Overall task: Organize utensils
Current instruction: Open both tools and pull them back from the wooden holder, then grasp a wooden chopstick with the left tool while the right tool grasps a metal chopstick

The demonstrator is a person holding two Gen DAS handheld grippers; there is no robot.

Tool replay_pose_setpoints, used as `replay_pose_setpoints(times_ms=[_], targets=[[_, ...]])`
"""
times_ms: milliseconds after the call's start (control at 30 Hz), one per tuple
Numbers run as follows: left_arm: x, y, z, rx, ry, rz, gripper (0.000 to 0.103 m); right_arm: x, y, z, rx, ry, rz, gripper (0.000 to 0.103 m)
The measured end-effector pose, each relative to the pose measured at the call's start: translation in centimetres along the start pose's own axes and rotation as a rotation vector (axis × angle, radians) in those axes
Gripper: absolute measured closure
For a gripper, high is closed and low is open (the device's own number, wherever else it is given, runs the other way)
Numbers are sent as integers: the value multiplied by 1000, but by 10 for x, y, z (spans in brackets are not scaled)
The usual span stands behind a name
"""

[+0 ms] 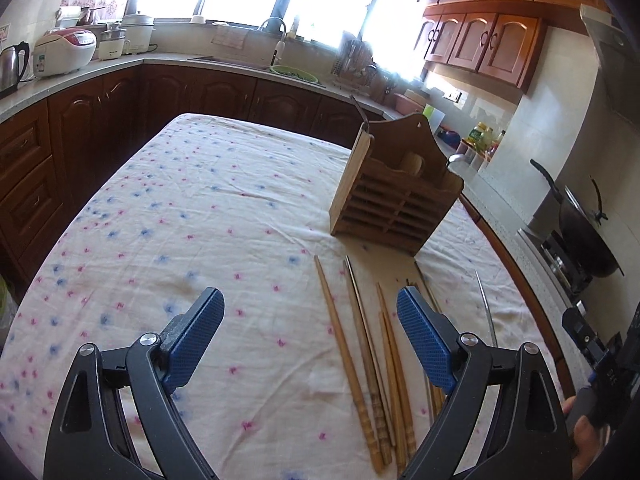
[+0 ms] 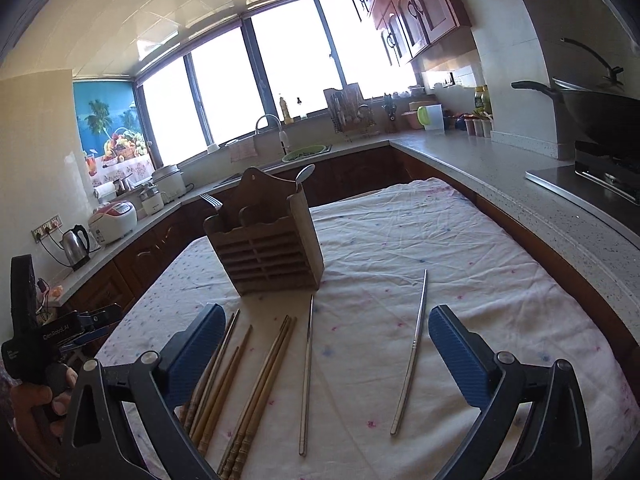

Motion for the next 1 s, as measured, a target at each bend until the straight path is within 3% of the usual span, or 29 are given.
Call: replay_pose_setpoints(times_ms=[600, 700, 767, 933, 1000], targets=[[15, -25, -1, -12, -1, 126, 14, 11, -18, -9, 18, -36, 92, 3], [14, -34, -1, -1, 4, 153, 20, 11, -30, -6, 7, -34, 128, 16], [11, -41, -3, 15, 0, 170, 24, 13, -38, -3, 8, -29, 152, 30], [4, -62, -10, 36, -28, 227, 48, 15, -60, 3, -13, -35, 216, 44], [2, -70, -11, 48, -24, 242, 51, 15, -68, 6, -17, -29, 231, 46]])
Point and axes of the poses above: each gripper's, at about its wrist camera, not at the fingertips, and y roughly against the way its jaws point, z to its left, x to its underside, the point moved 6 cm from there along -y, roughly the way its jaws point, and after that the axes turned 6 degrees about -y, right-handed, at the moved point
